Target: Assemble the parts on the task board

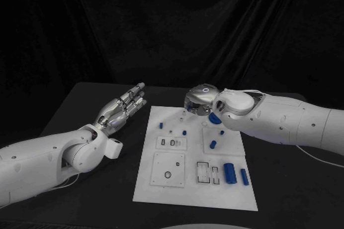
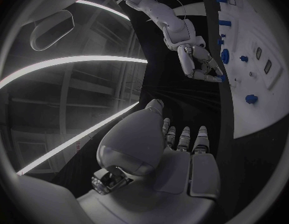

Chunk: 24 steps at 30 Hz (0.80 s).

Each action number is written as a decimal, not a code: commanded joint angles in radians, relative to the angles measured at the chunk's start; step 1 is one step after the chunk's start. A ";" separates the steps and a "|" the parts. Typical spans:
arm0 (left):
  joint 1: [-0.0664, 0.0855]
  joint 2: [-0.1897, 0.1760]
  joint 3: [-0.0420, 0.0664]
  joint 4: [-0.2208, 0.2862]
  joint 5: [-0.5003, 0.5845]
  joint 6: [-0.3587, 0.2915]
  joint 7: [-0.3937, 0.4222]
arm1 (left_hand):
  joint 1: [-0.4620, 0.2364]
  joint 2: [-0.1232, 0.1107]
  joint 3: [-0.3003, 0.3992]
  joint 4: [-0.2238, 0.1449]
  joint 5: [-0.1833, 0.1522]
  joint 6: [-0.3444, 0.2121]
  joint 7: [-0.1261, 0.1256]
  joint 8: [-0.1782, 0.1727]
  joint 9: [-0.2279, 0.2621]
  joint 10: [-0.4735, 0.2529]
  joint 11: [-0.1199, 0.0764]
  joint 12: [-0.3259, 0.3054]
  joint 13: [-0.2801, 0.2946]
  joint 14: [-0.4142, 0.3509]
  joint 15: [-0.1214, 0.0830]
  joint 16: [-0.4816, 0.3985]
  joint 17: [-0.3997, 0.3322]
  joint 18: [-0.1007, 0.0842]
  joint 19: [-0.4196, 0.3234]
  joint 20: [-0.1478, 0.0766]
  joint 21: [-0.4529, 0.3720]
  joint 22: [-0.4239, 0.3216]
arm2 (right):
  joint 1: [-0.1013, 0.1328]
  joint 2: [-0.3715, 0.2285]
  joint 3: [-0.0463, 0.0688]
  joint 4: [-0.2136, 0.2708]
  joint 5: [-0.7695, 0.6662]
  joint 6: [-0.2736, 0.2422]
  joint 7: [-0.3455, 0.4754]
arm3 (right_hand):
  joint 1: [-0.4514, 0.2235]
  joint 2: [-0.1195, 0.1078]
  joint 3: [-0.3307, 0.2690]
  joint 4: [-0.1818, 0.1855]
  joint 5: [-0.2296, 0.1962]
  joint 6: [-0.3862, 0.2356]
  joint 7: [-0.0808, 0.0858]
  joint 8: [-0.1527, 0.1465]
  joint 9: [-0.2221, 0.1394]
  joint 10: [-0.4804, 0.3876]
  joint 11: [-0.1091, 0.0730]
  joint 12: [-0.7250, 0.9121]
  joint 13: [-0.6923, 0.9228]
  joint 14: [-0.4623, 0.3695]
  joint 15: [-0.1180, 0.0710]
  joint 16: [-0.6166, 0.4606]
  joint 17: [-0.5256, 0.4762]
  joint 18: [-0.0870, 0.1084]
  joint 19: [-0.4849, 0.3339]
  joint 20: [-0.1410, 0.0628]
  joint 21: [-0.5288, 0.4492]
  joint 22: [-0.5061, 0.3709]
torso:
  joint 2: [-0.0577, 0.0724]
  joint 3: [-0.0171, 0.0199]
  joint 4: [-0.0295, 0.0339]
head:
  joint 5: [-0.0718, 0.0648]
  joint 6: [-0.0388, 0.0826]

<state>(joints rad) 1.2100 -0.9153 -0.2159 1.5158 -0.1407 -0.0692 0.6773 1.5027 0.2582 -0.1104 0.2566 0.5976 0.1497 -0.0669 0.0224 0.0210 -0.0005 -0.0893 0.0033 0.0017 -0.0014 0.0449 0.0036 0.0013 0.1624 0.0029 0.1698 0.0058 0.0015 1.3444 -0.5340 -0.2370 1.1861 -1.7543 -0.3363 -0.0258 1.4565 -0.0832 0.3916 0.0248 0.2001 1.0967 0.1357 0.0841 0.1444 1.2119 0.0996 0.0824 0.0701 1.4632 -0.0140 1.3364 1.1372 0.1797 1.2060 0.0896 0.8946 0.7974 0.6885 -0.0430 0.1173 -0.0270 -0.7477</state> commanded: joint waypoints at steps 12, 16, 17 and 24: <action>0.001 0.000 0.001 0.001 -0.001 -0.010 0.124 | -0.011 -0.022 0.020 0.002 0.001 -0.096 -0.128 -0.013 -0.011 0.000 0.035 -0.003 -0.002 0.001 0.001 -0.004 -0.001 0.016 -0.003 0.001 -0.006 -0.001 | -0.008 0.041 0.005 -0.053 -0.008 -0.006 0.008 | -0.009 -0.011 -0.001 0.013 -0.019 -0.007 -0.001 -0.015 -0.005 0.030 -0.030 -0.014 -0.004 -0.001 0.004 -0.004 -0.003 -0.014 -0.001 0.004 0.002 0.004 | 0.008 0.0022 0.0094 | -0.012 0.009; 0.001 0.000 0.001 0.001 -0.001 -0.009 0.121 | -0.010 -0.022 0.023 0.000 0.002 -0.092 -0.120 -0.012 -0.010 0.000 0.042 -0.003 -0.002 0.001 0.001 -0.004 -0.001 0.016 -0.003 0.001 -0.006 -0.001 | -0.009 0.046 0.005 -0.059 -0.008 -0.005 0.007 | -0.010 -0.012 -0.001 0.016 -0.023 -0.017 0.001 -0.020 -0.008 0.029 -0.029 -0.017 -0.004 -0.001 0.005 -0.004 -0.002 -0.015 -0.001 0.005 0.003 0.007 | 0.006 0.0019 0.0085 | -0.014 0.009; 0.001 0.000 0.001 0.001 -0.001 -0.008 0.121 | -0.010 -0.023 0.023 0.000 0.002 -0.091 -0.119 -0.011 -0.010 0.000 0.043 -0.003 -0.002 0.001 0.001 -0.004 -0.001 0.016 -0.003 0.001 -0.006 -0.001 | -0.009 0.047 0.005 -0.060 -0.008 -0.004 0.007 | -0.010 -0.012 -0.001 0.016 -0.023 -0.017 0.001 -0.020 -0.008 0.029 -0.029 -0.017 -0.004 -0.001 0.005 -0.004 -0.002 -0.015 -0.001 0.005 0.003 0.007 | 0.005 0.0017 0.0087 | -0.014 0.009; 0.001 0.002 0.001 -0.001 -0.001 -0.004 0.116 | -0.011 -0.023 0.029 -0.003 0.003 -0.079 -0.092 -0.009 -0.008 0.000 0.050 -0.003 -0.002 0.001 0.001 -0.004 -0.001 0.016 -0.003 0.002 -0.006 -0.001 | -0.014 0.057 0.005 -0.076 -0.008 0.007 0.006 | -0.015 -0.014 -0.002 0.024 -0.032 -0.028 0.002 -0.022 -0.012 0.021 -0.026 -0.021 -0.005 -0.004 0.007 -0.006 -0.007 -0.015 -0.003 0.007 -0.001 0.008 | 0.005 0.0012 0.0078 | -0.016 0.007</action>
<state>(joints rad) 1.2100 -0.9152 -0.2158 1.5139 -0.1407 -0.0743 0.6773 1.4913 0.2468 -0.0888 0.2535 0.5975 0.0705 -0.1653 0.0133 0.0117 -0.0001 -0.0459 0.0033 0.0010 -0.0014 0.0448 0.0036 0.0011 0.1624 0.0028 0.1697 0.0058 0.0016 1.3340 -0.4787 -0.2327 1.1142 -1.7544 -0.3341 -0.0192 1.4483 -0.0912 0.3890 0.0444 0.1732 1.0749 0.1392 0.0676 0.1332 1.2347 0.0769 0.0665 0.0645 1.4609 -0.0118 1.3364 1.1311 0.1796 1.2059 0.0896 0.8946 0.8046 0.6940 -0.0410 0.1261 -0.0429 -0.7409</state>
